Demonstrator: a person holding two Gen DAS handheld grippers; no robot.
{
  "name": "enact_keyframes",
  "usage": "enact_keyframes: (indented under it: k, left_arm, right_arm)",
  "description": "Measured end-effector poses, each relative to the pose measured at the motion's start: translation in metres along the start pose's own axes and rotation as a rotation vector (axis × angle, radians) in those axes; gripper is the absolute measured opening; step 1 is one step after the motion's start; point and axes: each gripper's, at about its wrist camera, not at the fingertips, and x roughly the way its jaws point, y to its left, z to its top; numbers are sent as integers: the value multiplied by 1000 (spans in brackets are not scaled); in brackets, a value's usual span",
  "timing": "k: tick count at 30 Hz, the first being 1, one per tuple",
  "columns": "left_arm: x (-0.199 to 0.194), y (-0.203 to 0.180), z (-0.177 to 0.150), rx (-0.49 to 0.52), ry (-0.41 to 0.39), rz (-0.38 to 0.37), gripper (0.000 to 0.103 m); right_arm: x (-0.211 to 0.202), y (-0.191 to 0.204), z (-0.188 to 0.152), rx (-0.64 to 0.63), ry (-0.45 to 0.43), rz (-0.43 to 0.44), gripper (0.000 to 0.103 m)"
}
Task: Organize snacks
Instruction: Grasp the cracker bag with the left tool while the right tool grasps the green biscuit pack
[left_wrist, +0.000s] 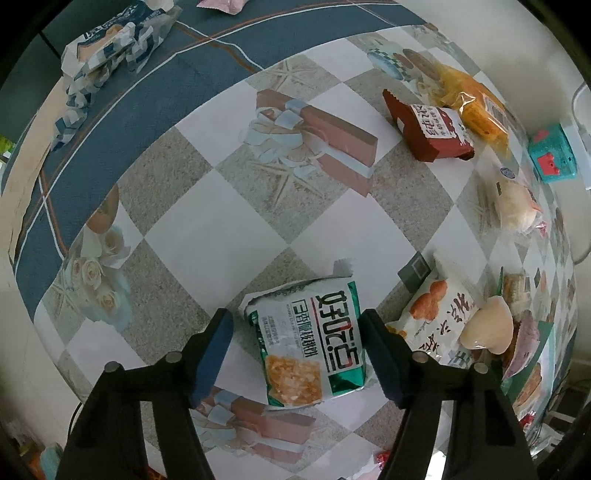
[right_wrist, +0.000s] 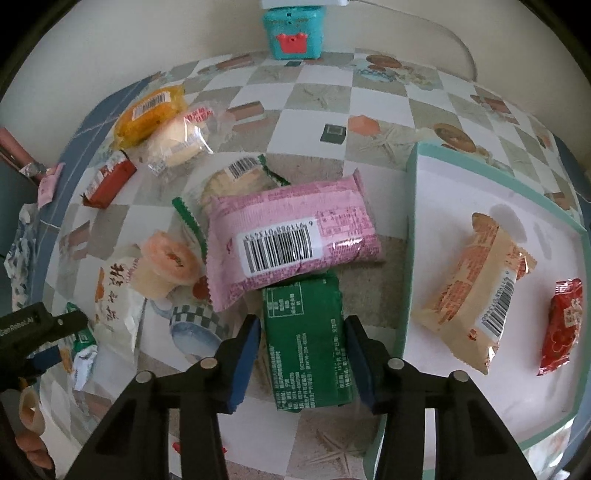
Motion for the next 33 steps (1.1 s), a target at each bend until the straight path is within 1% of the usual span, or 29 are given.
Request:
enact_keyframes:
  k: [1, 5, 8, 9, 10, 11, 14, 19, 24, 29, 33]
  left_arm:
    - [-1, 0, 0, 0, -2, 2, 72]
    - [1, -5, 0, 7, -12, 26, 72]
    - [3, -14, 0, 34, -28, 68, 72]
    - [4, -18, -1, 47, -34, 86, 70]
    - [4, -21, -2, 62, -43, 100, 65]
    - [3, -23, -2, 67, -48, 101, 60]
    - [-1, -23, -3, 55, -46, 62, 59]
    - [-13, -21, -4, 42, -81, 63, 59]
    - [-32, -25, -10, 38, -126, 59, 59]
    - [-54, -34, -26, 62, -180, 68, 59]
    - [-69, -45, -41, 101, -221, 73, 59]
  right_arm:
    - [3, -2, -1, 3, 7, -6, 47]
    - [4, 0, -3, -11, -13, -34, 45]
    - [4, 5, -4, -33, -23, -58, 44]
    - [4, 6, -4, -41, -24, -66, 43]
    - [3, 7, -5, -46, -23, -69, 43]
    - [2, 8, -6, -49, -22, -69, 43]
    - [0, 17, -11, -58, -21, -68, 43]
    - [-7, 15, -22, -41, -17, -46, 43]
    - [-23, 12, -36, -25, -15, -15, 43]
    - [-43, 4, -50, 5, -24, 10, 43]
    - [-61, 0, -66, 26, -42, 26, 43]
